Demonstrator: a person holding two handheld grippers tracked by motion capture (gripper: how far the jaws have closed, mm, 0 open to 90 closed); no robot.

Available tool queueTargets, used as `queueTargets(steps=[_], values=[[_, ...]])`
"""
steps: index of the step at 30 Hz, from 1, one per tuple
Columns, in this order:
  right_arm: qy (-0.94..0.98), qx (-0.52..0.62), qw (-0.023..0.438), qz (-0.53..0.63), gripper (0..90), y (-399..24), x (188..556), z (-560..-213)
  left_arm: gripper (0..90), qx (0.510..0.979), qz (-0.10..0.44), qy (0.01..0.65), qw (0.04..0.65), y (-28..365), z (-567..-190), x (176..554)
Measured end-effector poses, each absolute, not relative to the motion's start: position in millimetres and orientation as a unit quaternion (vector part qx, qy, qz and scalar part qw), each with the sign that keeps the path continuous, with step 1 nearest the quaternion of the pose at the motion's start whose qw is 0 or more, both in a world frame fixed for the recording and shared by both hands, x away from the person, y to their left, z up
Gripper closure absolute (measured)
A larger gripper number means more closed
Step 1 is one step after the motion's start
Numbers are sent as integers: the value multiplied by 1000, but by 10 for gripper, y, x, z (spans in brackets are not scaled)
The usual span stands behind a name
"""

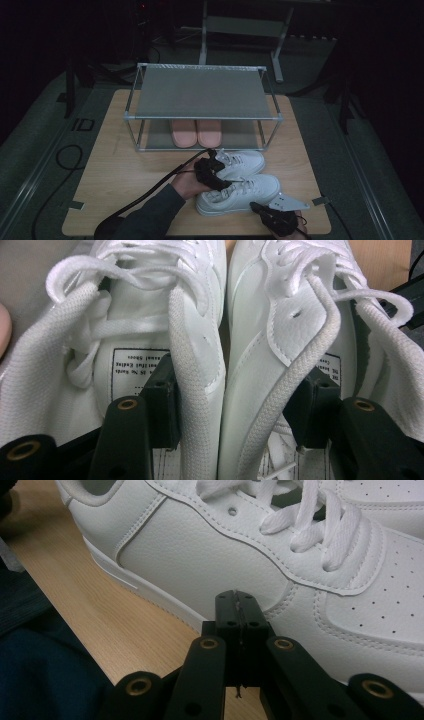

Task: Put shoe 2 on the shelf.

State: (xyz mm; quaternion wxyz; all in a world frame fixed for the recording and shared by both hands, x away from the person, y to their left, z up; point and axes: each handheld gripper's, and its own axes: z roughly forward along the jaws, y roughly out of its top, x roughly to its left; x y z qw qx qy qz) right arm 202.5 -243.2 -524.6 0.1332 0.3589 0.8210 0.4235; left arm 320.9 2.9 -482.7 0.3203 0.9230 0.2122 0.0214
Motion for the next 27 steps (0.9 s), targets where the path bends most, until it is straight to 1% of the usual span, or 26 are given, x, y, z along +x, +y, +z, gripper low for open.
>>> queueTargets(steps=[8,9,16,18,20,21,22,24,27], values=[[822,357,135,423,876,-2432,2012,-5243,523,922,17,219,320,36,-4820,3223],[821,357,137,424,865,-2437,1998,-5233,544,921,19,219,320,34,-4816,3214],[814,368,147,425,827,-2534,1967,-5223,614,924,27,211,316,25,-4802,3203],[810,376,151,425,806,-2580,1958,-5223,633,925,29,210,315,22,-4799,3200],[809,378,152,425,806,-2598,1957,-5222,641,925,29,210,315,22,-4799,3200],[809,378,152,425,799,-2598,1957,-5222,641,925,32,210,315,21,-4795,3199],[801,392,161,424,771,-2688,1956,-5214,669,926,33,207,313,24,-4792,3197],[798,396,163,423,762,-2714,1958,-5213,676,926,36,207,313,18,-4791,3186],[790,413,175,419,726,-2831,1967,-5224,705,926,35,206,314,20,-4790,3187]])
